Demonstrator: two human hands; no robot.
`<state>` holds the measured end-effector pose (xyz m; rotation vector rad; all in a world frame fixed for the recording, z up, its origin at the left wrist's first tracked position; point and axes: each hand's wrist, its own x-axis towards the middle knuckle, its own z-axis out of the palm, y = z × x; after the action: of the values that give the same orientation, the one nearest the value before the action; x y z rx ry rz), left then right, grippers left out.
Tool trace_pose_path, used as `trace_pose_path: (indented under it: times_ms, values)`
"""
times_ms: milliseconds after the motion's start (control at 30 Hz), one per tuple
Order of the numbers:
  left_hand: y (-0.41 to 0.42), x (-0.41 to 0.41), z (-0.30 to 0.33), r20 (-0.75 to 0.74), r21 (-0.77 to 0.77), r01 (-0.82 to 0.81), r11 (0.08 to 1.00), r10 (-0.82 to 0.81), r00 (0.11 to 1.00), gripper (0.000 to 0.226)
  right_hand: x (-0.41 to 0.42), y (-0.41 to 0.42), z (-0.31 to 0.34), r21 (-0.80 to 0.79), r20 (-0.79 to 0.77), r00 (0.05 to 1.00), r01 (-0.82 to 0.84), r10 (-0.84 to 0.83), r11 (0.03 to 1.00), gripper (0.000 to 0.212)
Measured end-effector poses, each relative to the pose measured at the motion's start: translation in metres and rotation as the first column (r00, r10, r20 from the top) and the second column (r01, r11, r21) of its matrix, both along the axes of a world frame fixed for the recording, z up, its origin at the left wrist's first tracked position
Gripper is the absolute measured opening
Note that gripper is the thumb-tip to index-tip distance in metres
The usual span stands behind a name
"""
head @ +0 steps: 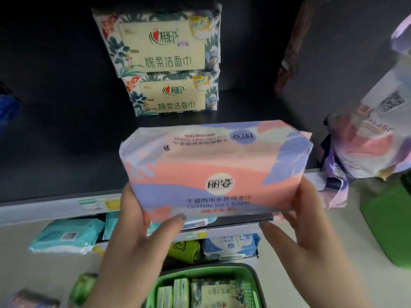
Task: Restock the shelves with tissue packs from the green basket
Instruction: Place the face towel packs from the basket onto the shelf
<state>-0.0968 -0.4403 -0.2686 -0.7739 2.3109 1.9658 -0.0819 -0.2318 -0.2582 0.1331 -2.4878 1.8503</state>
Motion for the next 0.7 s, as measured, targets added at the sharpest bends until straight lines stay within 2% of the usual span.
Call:
trace_pose_path:
  times_ms: [67,100,167,333,567,700]
  values:
    - [0.006,-0.004,0.013,-0.184,-0.069,0.103,0.992,-0.114,0.976,0.059,-0.016,0.000,0.002,-0.005,-0.010,1.000,0.018,-0.018,1.000,0.066]
    - [0.012,-0.008,0.018,-0.227,-0.100,0.115,0.988,-0.135,0.965,0.057,-0.025,0.002,0.003,-0.014,-0.006,0.999,0.043,-0.043,0.999,0.064]
    - [0.026,-0.015,0.028,-0.248,-0.049,0.170,0.984,-0.177,0.953,0.053,-0.044,0.008,0.005,-0.014,-0.003,0.994,0.109,-0.109,0.994,0.064]
    - [0.053,-0.061,0.013,-0.165,-0.105,0.227,0.968,-0.242,0.956,0.051,-0.086,0.036,-0.009,0.068,0.020,0.967,0.251,-0.253,0.966,0.054]
    - [0.068,-0.113,0.013,-0.104,-0.278,0.321,0.905,-0.361,0.927,0.039,-0.127,0.056,-0.007,0.300,0.024,0.949,0.293,-0.314,0.908,0.048]
    - [0.082,-0.143,0.016,-0.063,-0.318,0.364,0.876,-0.403,0.913,0.044,-0.157,0.057,-0.006,0.395,0.046,0.917,0.347,-0.395,0.851,0.070]
